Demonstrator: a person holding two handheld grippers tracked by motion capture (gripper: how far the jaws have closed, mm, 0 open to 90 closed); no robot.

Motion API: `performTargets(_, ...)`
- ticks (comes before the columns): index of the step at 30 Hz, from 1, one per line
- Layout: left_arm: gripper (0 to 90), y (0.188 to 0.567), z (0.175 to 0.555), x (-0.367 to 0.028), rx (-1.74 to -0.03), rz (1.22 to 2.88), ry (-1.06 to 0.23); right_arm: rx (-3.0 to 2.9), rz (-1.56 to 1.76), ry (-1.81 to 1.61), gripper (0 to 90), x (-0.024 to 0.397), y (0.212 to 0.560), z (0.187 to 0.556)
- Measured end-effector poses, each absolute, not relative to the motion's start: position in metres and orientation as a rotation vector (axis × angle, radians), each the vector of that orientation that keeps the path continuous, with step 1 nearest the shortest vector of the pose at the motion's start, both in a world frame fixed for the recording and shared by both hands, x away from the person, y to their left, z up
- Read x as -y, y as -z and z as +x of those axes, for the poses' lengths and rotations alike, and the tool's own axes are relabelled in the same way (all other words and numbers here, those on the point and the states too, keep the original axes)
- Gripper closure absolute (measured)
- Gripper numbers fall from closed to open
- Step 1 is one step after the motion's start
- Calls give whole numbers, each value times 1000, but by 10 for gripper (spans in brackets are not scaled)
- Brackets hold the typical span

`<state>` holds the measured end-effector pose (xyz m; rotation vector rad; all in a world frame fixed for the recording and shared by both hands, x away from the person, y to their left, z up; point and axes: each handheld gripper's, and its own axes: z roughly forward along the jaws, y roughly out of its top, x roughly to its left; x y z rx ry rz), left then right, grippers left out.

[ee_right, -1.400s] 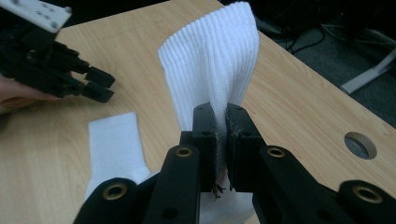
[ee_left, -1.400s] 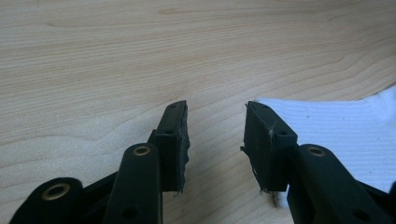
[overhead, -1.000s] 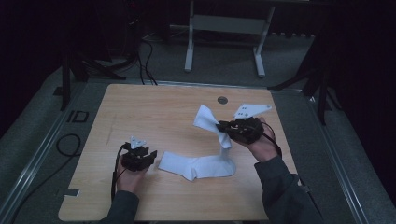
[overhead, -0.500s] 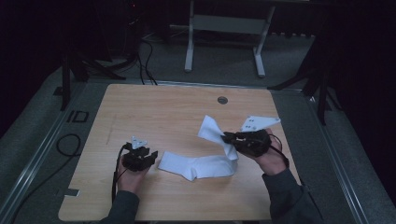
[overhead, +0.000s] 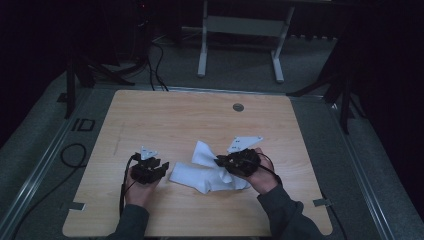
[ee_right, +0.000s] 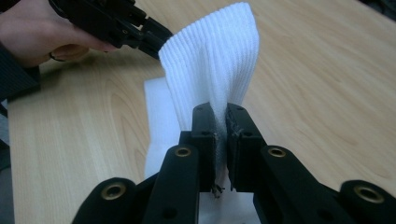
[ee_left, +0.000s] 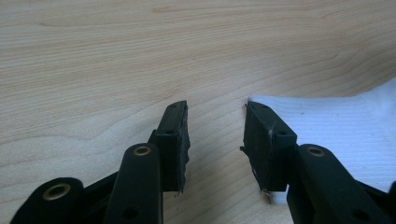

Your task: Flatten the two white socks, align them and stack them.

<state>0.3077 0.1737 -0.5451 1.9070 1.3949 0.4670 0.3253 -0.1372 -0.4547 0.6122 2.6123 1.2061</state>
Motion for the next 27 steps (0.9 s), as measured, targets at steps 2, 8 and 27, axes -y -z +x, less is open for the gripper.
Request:
performTargets(2,598,545,308,-173,-1394,1908,-468,-2638,623,-1206,824,128,463,326)
performTargets(8,597,545,308,-174,-1393,1905,-468,-2694,685,-1175,824,108,483,330)
performTargets(27,595,544,307,-176,-1391,1902,-475,-2756,794,-1075,814,60,524,331)
